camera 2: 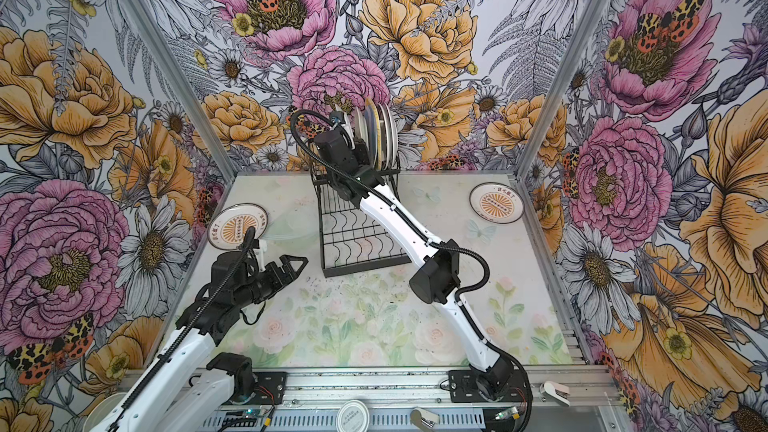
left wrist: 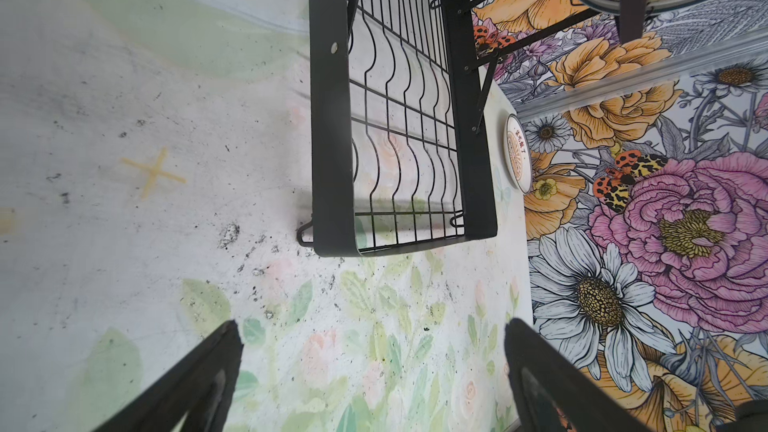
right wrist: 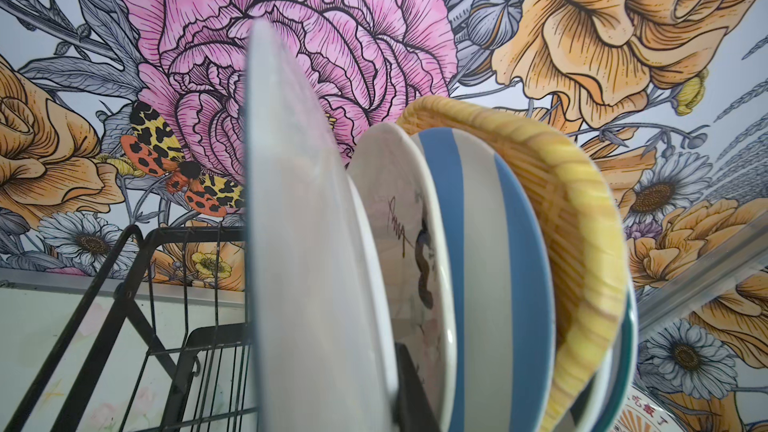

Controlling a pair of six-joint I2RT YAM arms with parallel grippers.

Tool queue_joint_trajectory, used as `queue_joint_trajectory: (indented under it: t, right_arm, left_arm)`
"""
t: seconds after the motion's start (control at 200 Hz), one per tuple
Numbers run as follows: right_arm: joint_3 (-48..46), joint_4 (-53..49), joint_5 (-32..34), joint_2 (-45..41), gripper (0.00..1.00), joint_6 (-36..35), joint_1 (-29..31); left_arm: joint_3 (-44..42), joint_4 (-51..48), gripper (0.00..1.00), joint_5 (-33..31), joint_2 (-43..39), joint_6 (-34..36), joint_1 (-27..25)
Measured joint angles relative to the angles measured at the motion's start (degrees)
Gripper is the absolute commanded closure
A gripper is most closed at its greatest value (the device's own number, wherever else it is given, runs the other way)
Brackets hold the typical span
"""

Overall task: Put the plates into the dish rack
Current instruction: 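Carry the upright red-lettered plate into a rack slot with the right gripper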

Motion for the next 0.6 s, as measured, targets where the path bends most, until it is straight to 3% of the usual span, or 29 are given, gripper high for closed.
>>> queue_joint_trajectory:
  t: [0.6]
  right_arm:
    - [0.33, 4.5, 2.01, 3.45, 1.0, -1.01, -0.46]
  left_arm:
    - [-0.04, -1.2, 0.01, -0.02, -1.4, 0.0, 0.63]
